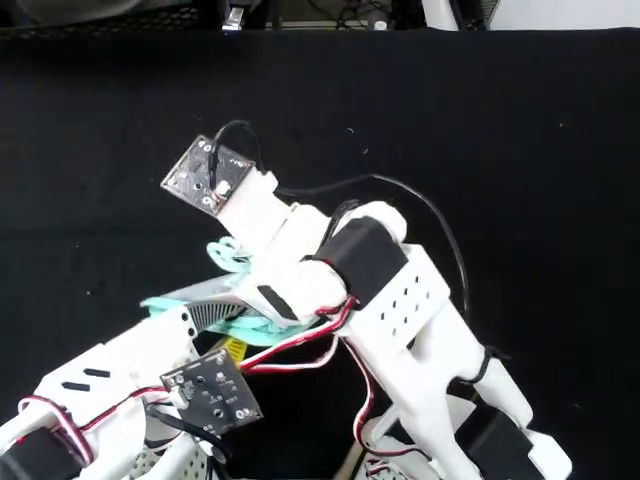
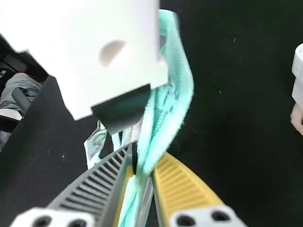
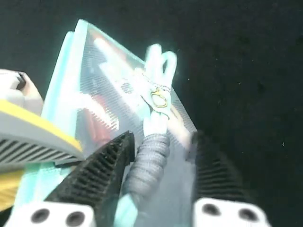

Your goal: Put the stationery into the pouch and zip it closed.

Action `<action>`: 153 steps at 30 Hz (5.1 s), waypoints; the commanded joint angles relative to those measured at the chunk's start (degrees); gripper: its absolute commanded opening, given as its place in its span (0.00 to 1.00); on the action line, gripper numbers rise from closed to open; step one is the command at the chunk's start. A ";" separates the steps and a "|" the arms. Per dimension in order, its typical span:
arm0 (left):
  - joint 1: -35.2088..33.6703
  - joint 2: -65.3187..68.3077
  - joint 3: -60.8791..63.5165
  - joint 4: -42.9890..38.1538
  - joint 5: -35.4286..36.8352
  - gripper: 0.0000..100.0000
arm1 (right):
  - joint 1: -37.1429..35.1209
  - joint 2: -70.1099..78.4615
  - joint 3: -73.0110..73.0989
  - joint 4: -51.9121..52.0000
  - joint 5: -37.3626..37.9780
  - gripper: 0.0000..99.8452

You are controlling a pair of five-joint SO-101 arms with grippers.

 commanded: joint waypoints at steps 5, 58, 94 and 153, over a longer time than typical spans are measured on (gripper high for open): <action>-0.48 0.35 2.51 0.09 0.00 0.03 | 0.09 -1.19 1.71 0.70 1.58 0.01; -15.78 0.35 9.01 -19.87 11.78 0.03 | 15.47 -43.56 18.42 -1.32 1.23 0.28; -15.78 0.35 10.68 -19.78 11.87 0.03 | 2.11 -46.11 42.07 -43.43 -4.13 0.28; -17.01 0.35 13.23 -19.43 13.36 0.03 | 24.53 -34.77 41.45 -60.57 12.57 0.01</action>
